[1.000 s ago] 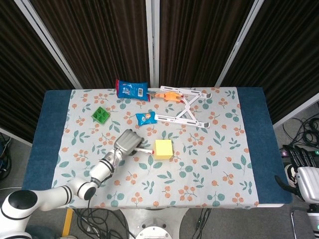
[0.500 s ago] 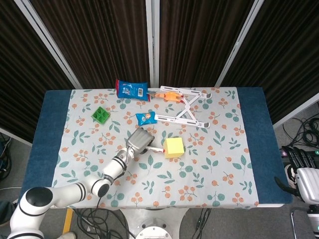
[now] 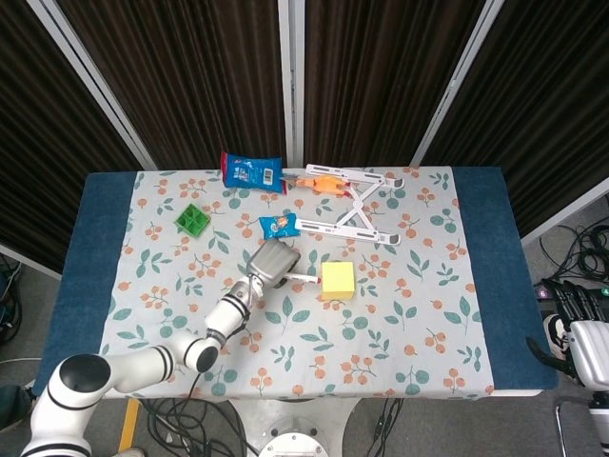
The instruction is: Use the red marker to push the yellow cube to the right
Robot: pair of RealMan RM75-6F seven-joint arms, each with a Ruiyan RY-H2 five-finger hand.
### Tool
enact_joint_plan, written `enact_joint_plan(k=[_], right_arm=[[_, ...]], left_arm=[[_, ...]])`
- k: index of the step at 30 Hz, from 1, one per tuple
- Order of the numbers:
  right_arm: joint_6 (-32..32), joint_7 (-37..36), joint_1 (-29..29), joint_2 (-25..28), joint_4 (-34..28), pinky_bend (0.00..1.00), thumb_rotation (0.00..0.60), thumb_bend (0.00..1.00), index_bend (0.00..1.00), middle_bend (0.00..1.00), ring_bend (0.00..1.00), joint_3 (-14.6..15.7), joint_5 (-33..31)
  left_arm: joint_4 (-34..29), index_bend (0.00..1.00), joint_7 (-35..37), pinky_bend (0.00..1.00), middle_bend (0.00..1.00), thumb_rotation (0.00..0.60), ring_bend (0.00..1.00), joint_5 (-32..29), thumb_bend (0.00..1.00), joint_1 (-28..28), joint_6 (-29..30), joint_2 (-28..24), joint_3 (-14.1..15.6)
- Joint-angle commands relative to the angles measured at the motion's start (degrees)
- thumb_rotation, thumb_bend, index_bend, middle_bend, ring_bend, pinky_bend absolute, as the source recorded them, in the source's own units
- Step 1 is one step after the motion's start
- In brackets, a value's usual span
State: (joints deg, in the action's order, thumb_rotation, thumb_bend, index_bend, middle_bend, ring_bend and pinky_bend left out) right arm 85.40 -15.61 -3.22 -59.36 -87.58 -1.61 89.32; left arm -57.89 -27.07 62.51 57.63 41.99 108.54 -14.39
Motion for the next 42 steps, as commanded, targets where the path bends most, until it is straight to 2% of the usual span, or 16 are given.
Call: enact_joint_plan(k=[1,7,11,19,21,26,28,35,42], right_arm=[[0.1,-0.1,0.0,0.0,0.0,0.0,0.6,0.17,0.01,0.1,0.0,0.0,0.2],[0.5,-0.2,-0.1,-0.2,0.0,0.0,0.6,0.17,0.01,0.1,0.0,0.1,0.9],[0.5,-0.2,-0.3,-0.3,-0.1,0.0,0.6,0.17,0.01,0.1,0.0,0.1,1.1],[-0.1,0.4,-1.1,-0.6,-0.6,0.0,0.6,0.17,0.01,0.1,0.0,0.1,1.8],[-0.1,0.7,-1.2,-0.6,-0.9,0.0,0.6,0.17,0.0,0.1,0.0,0.1,1.9],[0.0,1.1,-1.2,-0.4,-1.3,0.0,0.6,0.17,0.01,0.1,0.0,0.0,1.8],[0.1,1.1,-1.2,-0.3,-1.4,0.0,0.6,0.17,0.01,0.1,0.0,0.0,1.6],[-0.8,0.2,-1.3,-0.4,-0.4,0.0,0.6,0.18,0.01,0.1,0.0,-0.1,0.6],[-0.7,-0.5,-1.5,-0.7,0.2,0.0,0.6,0.18,0.01,0.1,0.0,0.0,1.0]], left_arm=[[-2.2,0.7,0.3,0.47,0.75,0.6,0.53,-0.2,0.42,-2.4,2.2,-2.5,1.3],[-8.0,0.69,1.2,0.47,0.74,0.6,0.53,-0.3,0.42,-9.2,7.5,-9.7,4.7],[-11.5,0.67,1.4,0.46,0.72,0.6,0.52,-2.5,0.42,-14.5,10.1,-14.8,7.3],[-15.1,0.61,0.4,0.44,0.66,0.6,0.48,-4.1,0.41,-20.2,12.4,-19.6,11.4],[-15.9,0.56,0.5,0.43,0.62,0.6,0.45,-3.7,0.41,-20.8,12.8,-19.9,11.8],[-19.4,0.35,0.9,0.4,0.44,0.6,0.31,-3.0,0.38,-21.8,13.5,-21.7,12.1],[-21.0,0.3,2.1,0.38,0.38,0.6,0.28,-2.0,0.35,-22.7,15.6,-22.6,11.7],[-26.3,0.28,8.1,0.35,0.34,0.6,0.26,2.8,0.23,-29.5,26.8,-29.0,11.6],[-29.6,0.28,11.8,0.32,0.33,0.6,0.24,8.1,0.13,-38.5,38.4,-34.1,15.0]])
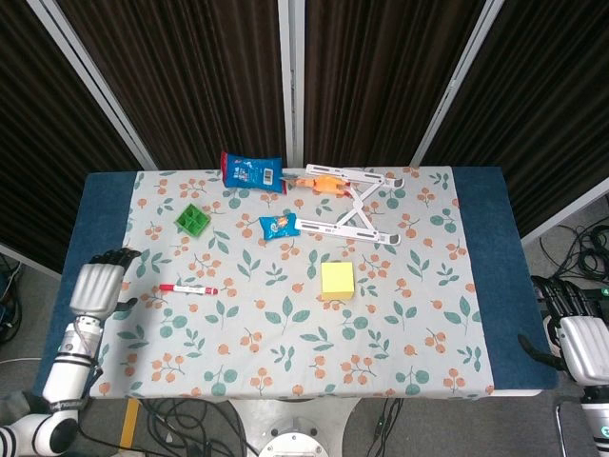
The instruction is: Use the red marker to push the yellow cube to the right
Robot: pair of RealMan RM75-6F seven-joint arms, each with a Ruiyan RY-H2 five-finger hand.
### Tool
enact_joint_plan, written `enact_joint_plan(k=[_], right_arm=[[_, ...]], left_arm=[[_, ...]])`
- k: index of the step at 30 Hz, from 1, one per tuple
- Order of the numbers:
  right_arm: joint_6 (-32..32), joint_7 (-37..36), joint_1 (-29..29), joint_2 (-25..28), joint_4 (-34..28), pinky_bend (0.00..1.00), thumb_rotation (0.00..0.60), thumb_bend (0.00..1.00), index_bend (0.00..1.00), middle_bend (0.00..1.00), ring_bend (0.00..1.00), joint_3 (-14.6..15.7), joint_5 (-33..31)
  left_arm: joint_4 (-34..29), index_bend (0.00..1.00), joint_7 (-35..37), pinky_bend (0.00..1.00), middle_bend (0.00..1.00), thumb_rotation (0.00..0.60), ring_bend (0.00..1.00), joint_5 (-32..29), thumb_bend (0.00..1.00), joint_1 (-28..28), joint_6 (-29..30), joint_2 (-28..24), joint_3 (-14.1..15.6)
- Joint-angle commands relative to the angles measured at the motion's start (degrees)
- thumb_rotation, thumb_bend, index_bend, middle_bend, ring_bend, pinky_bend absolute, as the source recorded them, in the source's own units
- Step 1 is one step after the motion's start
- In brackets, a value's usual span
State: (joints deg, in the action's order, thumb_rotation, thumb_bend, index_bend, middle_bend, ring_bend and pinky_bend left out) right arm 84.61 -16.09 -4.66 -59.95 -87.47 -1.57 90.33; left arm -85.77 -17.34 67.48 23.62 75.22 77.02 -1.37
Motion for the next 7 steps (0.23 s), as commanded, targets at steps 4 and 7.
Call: enact_joint_plan(k=[4,7], right_arm=[[0.1,-0.6,-0.1,-0.2,0.0,0.0,0.6,0.18,0.0,0.1,0.0,0.0,0.1],[0.1,-0.7,-0.2,-0.3,-0.3,0.0,0.6,0.18,0.01,0.1,0.0,0.0,0.3]], left_arm=[[-2.0,0.28,2.2,0.31,0.28,0.6,0.22,6.1,0.11,-8.8,10.3,-3.7,4.0],[-2.6,0.28,1.6,0.3,0.24,0.6,0.2,7.7,0.11,-11.1,12.9,-4.2,4.8]])
